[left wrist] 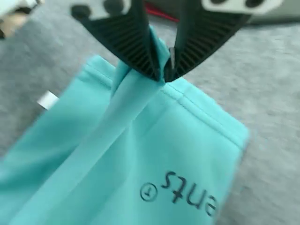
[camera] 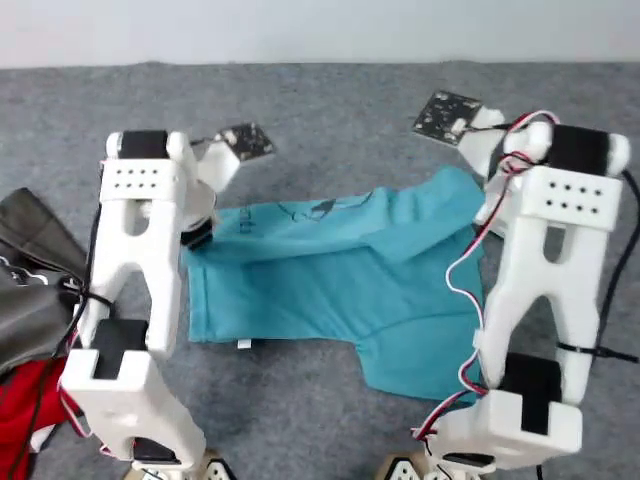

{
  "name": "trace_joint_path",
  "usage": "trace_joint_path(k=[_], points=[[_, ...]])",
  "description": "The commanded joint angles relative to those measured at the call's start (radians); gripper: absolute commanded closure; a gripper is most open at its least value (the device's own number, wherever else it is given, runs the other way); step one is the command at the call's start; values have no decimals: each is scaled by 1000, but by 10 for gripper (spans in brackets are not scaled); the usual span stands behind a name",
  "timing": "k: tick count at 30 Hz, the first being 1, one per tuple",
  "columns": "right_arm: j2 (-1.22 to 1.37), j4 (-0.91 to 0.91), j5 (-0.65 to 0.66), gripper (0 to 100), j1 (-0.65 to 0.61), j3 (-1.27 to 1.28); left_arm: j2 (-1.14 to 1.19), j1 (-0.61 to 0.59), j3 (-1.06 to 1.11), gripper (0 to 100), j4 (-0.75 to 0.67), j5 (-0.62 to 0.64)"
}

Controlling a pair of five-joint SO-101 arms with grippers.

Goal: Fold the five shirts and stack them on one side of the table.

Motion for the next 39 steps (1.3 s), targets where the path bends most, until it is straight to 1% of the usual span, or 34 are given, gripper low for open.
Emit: trace_joint_path(k=[1, 6, 12, 17, 25, 31, 33, 34, 36, 39], points=[[-88, 42, 11, 988, 59, 21, -66, 3, 76, 985, 28, -5], [-220, 42, 15, 988, 90, 236, -60, 0, 104, 985, 26, 48], [-404, 41, 17, 988, 67, 519, -60, -2, 104, 985, 3, 52], [-498, 39, 17, 988, 71, 681, -60, 0, 127, 985, 5, 51], [-565, 39, 17, 988, 70, 841, -60, 0, 208, 985, -2, 49], [-601, 39, 15, 983, 71, 891, -60, 6, 208, 982, 21, 46], [-618, 41, 14, 981, 71, 891, -60, 6, 208, 958, 26, 46], [-627, 42, 14, 970, 71, 891, -63, 2, 208, 942, 26, 46], [-651, 44, 14, 916, 73, 891, -69, -3, 208, 920, 28, 48], [-699, 44, 12, 766, 93, 891, -69, -3, 208, 908, 31, 48]])
